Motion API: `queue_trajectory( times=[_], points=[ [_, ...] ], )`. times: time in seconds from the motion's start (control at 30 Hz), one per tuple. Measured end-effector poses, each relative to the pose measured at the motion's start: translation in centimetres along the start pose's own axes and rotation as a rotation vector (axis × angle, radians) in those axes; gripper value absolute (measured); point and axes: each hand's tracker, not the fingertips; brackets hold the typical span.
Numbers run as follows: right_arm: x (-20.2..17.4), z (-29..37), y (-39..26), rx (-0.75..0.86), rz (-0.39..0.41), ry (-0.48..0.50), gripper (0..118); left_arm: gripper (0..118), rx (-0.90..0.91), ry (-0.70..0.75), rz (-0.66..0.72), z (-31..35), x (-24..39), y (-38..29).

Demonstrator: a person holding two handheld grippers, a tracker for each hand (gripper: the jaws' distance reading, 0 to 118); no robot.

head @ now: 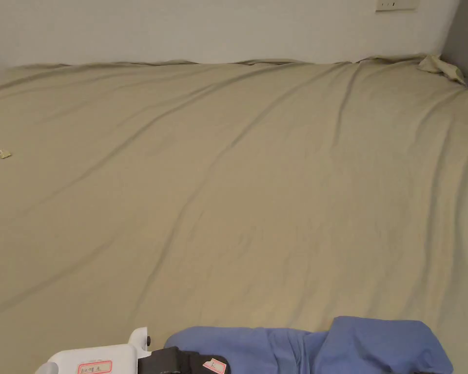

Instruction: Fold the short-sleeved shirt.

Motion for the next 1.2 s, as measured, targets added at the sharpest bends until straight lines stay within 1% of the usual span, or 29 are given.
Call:
queue_trajectory(
  times=[0.03,0.07,0.13,0.17,0.23,0.27,0.33,0.4,0.47,0.5,0.53,0.6,0.63,0.73,0.8,0.87,0.9,0.93,1.0,1.07,1.17,1.2],
  points=[
    [0.1,0.0,0.1,-0.002,0.0,-0.002,2,14,0.017,0.04,-0.025,0.8,0.3,0.0],
    [0.2,0.1,0.1,-0.002,0.0,-0.004,2,14,0.031,0.084,-0.019,1.8,0.3,0.0],
    [0.5,0.4,0.2,0.002,-0.001,-0.009,2,14,0.038,0.074,0.003,3.9,0.5,-0.3],
    [0.6,0.5,0.2,0.006,0.001,-0.01,2,14,0.056,0.088,-0.014,4.9,0.9,-0.4],
    [0.8,0.8,0.1,0.012,-0.002,-0.02,2,14,0.098,0.184,-0.071,7.8,2.4,-0.8],
    [1.0,0.9,0.0,0.013,-0.006,-0.022,2,14,0.146,0.253,-0.074,9.0,3.2,-1.3],
    [1.4,1.1,-0.2,0.019,-0.016,-0.028,2,14,0.204,0.449,-0.148,10.9,6.4,-2.3],
    [2.1,1.4,-0.5,0.023,-0.031,-0.028,2,14,0.277,0.748,-0.226,11.1,10.5,-3.7],
    [2.6,1.5,-0.8,0.029,-0.039,-0.024,2,14,0.328,0.856,-0.303,9.4,13.5,-4.9],
    [2.9,1.6,-0.9,0.033,-0.043,-0.021,2,14,0.315,0.873,-0.349,7.6,14.7,-5.4],
    [3.1,1.7,-1.0,0.037,-0.046,-0.019,2,14,0.295,0.904,-0.386,5.7,16.0,-6.0],
    [3.6,2.0,-1.5,0.049,-0.056,-0.013,2,14,0.204,1.03,-0.51,0.5,17.6,-6.5],
    [3.9,2.4,-1.7,0.056,-0.063,-0.007,2,14,0.161,1.067,-0.569,-2.4,17.9,-6.5],
    [4.7,3.2,-2.4,0.074,-0.079,0.001,2,14,0.037,1.047,-0.598,-8.2,17.1,-5.5],
    [5.5,3.8,-2.9,0.083,-0.093,-0.002,2,14,-0.05,0.968,-0.589,-12.0,16.6,-4.8],
    [6.4,4.3,-3.6,0.095,-0.121,-0.002,2,28,-0.154,0.829,-0.505,-14.7,15.9,-3.9],
    [6.8,4.5,-3.8,0.099,-0.133,-0.003,2,39,-0.184,0.773,-0.492,-15.3,15.9,-3.7],
    [7.1,4.8,-4.1,0.102,-0.143,-0.007,2,54,-0.214,0.736,-0.497,-15.4,16.6,-3.8],
    [7.7,5.4,-4.5,0.114,-0.158,-0.017,2,56,-0.187,0.779,-0.538,-14.0,18.6,-4.1],
    [8.4,5.9,-4.8,0.122,-0.176,-0.017,2,59,-0.11,0.817,-0.612,-11.2,21.4,-5.0],
    [9.1,6.0,-5.0,0.121,-0.187,-0.037,2,59,0.009,0.946,-0.679,-7.3,23.7,-6.6],
    [9.2,6.0,-5.0,0.119,-0.187,-0.042,2,59,0.046,0.988,-0.68,-6.7,24.3,-7.5]
  ],
)
